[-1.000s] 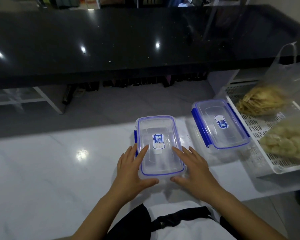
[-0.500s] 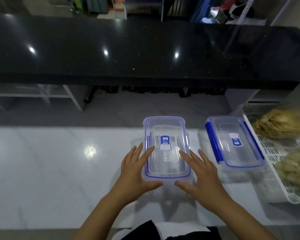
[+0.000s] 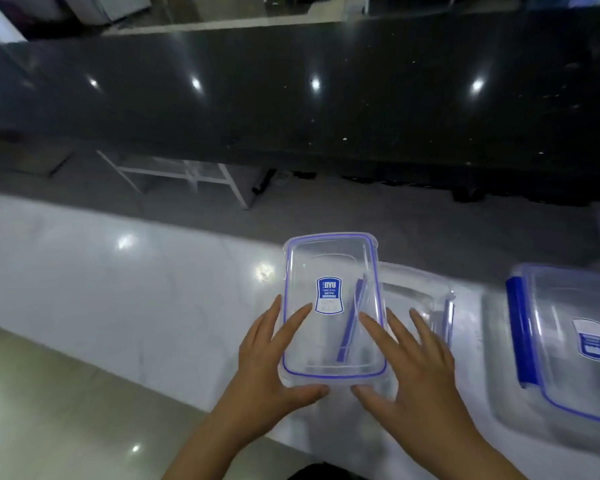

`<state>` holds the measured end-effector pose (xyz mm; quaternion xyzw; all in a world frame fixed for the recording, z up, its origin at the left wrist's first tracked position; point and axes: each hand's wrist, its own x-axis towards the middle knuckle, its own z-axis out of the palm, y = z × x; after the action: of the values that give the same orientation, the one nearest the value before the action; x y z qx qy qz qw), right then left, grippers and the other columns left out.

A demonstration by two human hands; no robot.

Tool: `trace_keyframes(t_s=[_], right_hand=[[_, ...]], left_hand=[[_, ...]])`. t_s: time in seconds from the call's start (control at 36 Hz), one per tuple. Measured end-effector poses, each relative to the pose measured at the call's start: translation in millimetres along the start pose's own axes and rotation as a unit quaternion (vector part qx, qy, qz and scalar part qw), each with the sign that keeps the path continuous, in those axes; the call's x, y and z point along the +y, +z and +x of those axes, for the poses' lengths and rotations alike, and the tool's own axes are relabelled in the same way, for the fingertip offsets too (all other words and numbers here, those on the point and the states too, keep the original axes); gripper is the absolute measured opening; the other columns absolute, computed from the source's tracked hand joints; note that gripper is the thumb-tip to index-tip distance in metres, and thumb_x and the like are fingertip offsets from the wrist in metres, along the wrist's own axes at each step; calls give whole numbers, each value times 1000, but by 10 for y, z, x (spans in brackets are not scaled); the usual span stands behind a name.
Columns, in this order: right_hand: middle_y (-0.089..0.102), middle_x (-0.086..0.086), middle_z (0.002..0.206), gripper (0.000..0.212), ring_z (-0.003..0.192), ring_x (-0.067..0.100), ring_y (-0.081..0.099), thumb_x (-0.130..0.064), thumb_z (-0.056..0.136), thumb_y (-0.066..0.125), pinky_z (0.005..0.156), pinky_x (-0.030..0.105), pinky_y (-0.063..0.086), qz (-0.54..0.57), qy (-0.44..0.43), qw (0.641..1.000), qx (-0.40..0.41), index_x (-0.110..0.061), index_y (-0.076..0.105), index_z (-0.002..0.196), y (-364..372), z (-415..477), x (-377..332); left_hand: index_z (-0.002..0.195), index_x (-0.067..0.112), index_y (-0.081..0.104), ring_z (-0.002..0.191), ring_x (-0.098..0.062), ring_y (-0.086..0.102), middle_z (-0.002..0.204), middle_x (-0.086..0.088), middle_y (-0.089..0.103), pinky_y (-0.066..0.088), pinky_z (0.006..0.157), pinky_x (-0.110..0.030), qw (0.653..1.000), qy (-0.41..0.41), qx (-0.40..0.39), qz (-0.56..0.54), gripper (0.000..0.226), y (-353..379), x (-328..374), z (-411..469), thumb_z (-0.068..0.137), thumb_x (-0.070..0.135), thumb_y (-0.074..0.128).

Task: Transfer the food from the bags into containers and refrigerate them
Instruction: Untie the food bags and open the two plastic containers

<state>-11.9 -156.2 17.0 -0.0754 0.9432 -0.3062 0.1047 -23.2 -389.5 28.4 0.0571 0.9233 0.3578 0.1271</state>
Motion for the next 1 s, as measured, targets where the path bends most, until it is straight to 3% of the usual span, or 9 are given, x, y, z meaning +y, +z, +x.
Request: trace_keyframes(t_s=[0.08,0.19,0.28,0.36,0.53,0.58,0.69,0.83,1.0], right_hand=[[-11,-25,162,81,148,10,-27,-71,85,50,118,35,-15,-29,-25,999,-30,-71,-16,132,165,173,-233],[-1,-12,167,83,149,13,-24,-68,86,52,117,36,-14,-4,-36,998,-53,-68,-12,139,491,500,-650],[-1,-10,168,87,152,15,-17,-69,87,52,120,39,-7,18,-21,997,-65,-56,-7,149,841,774,-980],[0,-9,168,89,153,19,-9,-70,86,52,122,41,0,23,0,998,-55,-56,-10,147,1262,1044,-1269],[2,-1,168,90,153,25,-11,-70,85,51,121,44,-3,-21,41,998,-41,-54,-10,149,1963,1542,-1731],[1,1,168,89,153,26,-13,-71,84,47,120,45,-5,-43,49,997,-31,-54,-11,150,2129,1673,-1860],[-1,3,169,82,152,28,-16,-76,86,33,119,49,-9,-86,73,993,-25,-52,-11,151,2400,1840,-2020],[-17,-2,167,77,148,24,-32,-79,89,18,117,49,-21,-128,80,988,18,-50,-17,152,2665,1818,-2047],[-10,-3,167,76,153,26,-18,-78,91,21,119,52,-11,-136,78,987,39,-47,-6,155,2714,1787,-2034]], left_hand=[[150,59,13,150,-2,4,162,30,-1,19,123,-41,999,-8,14,28,106,-255,-236,-66,68,64,80],[150,60,13,152,-9,4,164,23,3,18,123,-44,998,-23,22,51,107,-668,-646,-61,68,60,82],[150,58,14,153,-12,1,166,18,3,15,124,-44,997,-26,9,73,109,-994,-1050,61,68,55,85],[152,52,13,152,-15,7,166,14,5,15,123,-42,996,-27,-12,87,112,-1258,-1500,250,67,54,86],[153,51,13,153,-20,10,167,8,9,15,123,-42,991,6,-58,118,113,-1689,-2422,659,65,58,85],[151,53,13,153,-23,12,167,5,11,18,123,-44,991,19,-68,112,113,-1772,-2656,773,62,67,81],[151,53,10,151,-29,16,167,1,14,20,122,-46,983,35,-84,158,115,-1878,-3019,996,51,91,54],[147,63,-10,155,-25,-5,169,3,-1,3,123,-43,976,81,-83,183,104,-1820,-3359,1051,64,90,48],[151,58,-6,151,-12,-22,166,9,-14,-7,121,-39,977,117,-65,165,99,-1753,-3545,1018,73,89,46]])
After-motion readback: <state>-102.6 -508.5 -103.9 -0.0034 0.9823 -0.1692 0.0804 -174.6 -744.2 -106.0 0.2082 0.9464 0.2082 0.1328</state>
